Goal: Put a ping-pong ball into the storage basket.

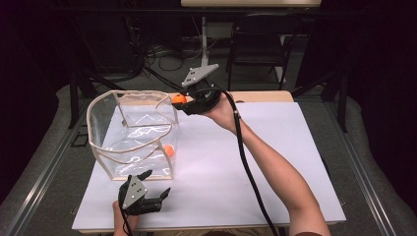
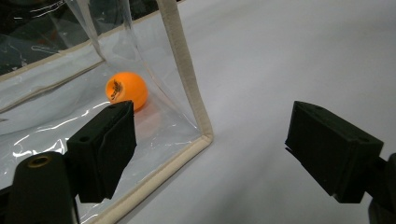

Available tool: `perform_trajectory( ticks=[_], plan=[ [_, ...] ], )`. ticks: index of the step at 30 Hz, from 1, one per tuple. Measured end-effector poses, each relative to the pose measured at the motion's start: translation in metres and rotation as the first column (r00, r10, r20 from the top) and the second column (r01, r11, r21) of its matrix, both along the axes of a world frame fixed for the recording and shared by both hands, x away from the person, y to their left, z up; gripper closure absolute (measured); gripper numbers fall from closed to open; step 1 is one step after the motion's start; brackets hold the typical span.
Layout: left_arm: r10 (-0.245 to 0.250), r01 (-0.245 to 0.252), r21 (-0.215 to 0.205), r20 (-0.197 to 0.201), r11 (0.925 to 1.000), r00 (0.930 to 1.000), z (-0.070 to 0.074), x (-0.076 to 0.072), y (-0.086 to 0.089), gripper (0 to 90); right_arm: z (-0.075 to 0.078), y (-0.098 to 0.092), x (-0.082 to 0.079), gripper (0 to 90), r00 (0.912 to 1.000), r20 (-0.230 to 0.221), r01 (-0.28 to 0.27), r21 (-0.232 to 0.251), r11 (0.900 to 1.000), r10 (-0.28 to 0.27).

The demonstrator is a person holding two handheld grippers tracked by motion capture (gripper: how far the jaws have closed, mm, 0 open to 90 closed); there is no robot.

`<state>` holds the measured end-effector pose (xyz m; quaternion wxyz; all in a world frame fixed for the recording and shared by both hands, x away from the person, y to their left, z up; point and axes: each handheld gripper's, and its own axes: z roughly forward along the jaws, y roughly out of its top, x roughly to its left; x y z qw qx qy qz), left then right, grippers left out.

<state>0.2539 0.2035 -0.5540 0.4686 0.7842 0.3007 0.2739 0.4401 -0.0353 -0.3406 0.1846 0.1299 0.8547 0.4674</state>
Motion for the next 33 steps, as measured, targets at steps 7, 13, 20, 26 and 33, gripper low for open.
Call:
perform_trajectory(
  ticks=[7,13,20,26,33],
  plan=[
    [-0.002,0.002,-0.002,-0.001,1.0,1.0,0.0,0.0,-0.001,16.1,0.004,0.006,-0.003,50.3,0.9999,0.012,-0.01,0.008,1.0,0.01],
    [-0.003,0.003,-0.003,-0.001,1.0,1.0,0.0,0.001,-0.001,16.0,0.005,0.012,-0.005,50.3,0.9996,0.021,-0.018,0.007,1.0,0.018],
    [-0.003,0.003,-0.004,0.0,1.0,1.0,0.0,0.0,-0.001,16.0,0.007,0.017,-0.008,50.3,0.9993,0.029,-0.026,0.01,1.0,0.026],
    [-0.003,0.003,-0.003,0.0,1.0,1.0,0.0,0.0,-0.001,16.0,0.006,0.023,-0.01,50.3,0.9988,0.031,-0.036,0.003,0.999,0.036],
    [-0.005,0.005,0.0,0.001,1.0,1.0,0.0,0.0,-0.001,16.0,0.007,0.027,-0.011,50.3,0.9985,0.035,-0.042,-0.001,0.999,0.042]
  ],
)
